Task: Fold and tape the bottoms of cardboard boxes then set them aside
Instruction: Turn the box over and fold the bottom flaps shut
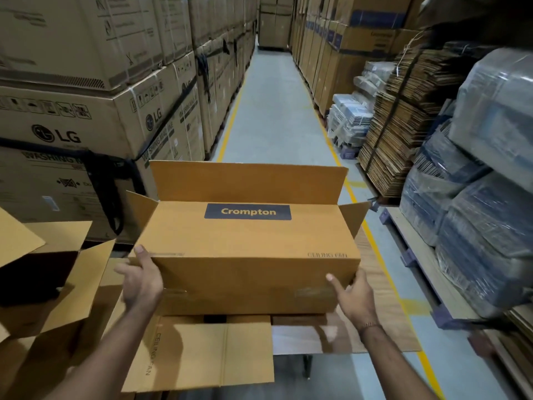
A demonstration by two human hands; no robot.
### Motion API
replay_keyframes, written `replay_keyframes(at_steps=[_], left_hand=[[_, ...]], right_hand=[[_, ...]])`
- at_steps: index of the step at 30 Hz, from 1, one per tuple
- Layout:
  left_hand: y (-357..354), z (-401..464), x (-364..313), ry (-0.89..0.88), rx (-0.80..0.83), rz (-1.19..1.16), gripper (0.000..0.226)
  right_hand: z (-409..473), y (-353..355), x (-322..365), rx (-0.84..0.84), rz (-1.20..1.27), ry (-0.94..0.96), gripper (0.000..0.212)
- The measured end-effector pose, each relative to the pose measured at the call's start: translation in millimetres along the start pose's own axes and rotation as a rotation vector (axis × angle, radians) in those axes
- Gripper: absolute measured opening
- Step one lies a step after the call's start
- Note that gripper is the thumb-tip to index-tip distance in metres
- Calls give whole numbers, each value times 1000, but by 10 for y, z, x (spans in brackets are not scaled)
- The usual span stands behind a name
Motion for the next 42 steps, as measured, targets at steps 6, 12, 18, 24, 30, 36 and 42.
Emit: replay_keyframes(at_steps=[6,12,18,24,30,36,42], left_hand=[[229,70,-731,-379,-185,-55,68],[246,145,-1259,-524,-193,103,51],[-102,238,-922,-536,89,510,60],[-350,113,-276,-618,149,658,61],[-347,-18,109,-677,94,627,58],[-440,107,-21,-662,133,535,56],[-477,57,89,-745,128,646,62]], right_hand=[[349,312,750,-367,-27,187,60],[554,355,1242,-350,-133,221,71],[644,-32,870,-27,-374,166,69],[336,-210,276,19,-424,131,57],[53,-306,11,-96,-388,209,49],[319,-358,141,-72,-333,309,35],[124,-525,143,-209,-634,366,37]])
Point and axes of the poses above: each hand's wrist, its own z-axis towards the middle knuckle, its own y-axis out of the back of the hand, x = y × z, the point moved 4 cm from there along z, towards the middle knuckle, and after that the axes turned 7 degrees about -x, right-handed, at the moved point
